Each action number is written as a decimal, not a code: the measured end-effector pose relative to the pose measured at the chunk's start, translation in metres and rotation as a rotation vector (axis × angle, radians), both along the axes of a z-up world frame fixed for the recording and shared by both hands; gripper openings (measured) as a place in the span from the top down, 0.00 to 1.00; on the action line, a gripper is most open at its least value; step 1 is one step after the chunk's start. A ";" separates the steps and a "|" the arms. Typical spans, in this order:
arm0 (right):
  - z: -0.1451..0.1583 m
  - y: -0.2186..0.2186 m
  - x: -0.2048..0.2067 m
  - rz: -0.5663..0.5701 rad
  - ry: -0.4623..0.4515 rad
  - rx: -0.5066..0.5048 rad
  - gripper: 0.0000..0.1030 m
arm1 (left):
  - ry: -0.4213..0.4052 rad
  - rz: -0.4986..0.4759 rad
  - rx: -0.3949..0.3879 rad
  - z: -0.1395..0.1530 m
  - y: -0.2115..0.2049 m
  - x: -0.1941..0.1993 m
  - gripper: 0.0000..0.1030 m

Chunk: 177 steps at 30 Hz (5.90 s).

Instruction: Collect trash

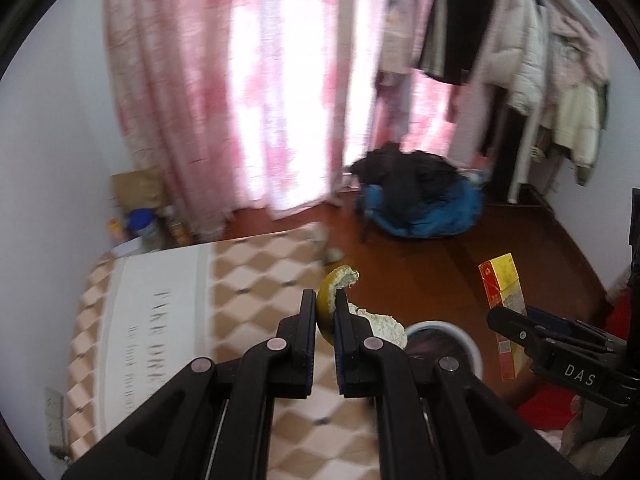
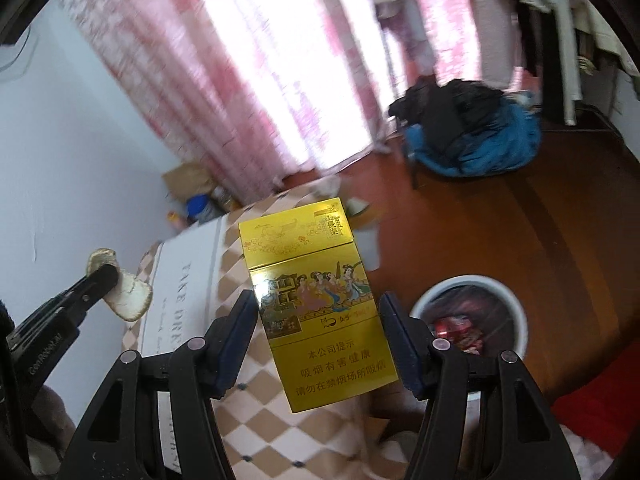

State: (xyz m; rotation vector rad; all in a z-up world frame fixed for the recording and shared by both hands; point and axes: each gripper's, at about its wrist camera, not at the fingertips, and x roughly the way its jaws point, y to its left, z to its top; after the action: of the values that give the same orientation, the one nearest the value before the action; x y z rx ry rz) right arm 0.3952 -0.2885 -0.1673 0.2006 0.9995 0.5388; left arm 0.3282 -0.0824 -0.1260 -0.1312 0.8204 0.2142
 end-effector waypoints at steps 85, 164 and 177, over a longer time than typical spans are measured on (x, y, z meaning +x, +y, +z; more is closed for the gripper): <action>0.143 -0.175 -0.141 -0.028 0.128 0.051 0.00 | 0.151 -0.331 -0.337 0.092 -0.088 -0.073 0.02; 0.168 -0.172 -0.157 0.042 0.081 0.018 0.00 | 0.114 -0.339 -0.377 0.105 -0.081 -0.097 0.00; 0.170 -0.171 -0.155 0.050 0.079 0.015 0.00 | 0.104 -0.337 -0.379 0.111 -0.076 -0.096 0.00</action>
State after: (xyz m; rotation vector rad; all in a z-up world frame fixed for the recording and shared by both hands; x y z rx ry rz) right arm 0.2399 -0.4596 0.0029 0.2126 1.0800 0.5876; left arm 0.2323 -0.1580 -0.0147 -0.3362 0.9668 -0.2562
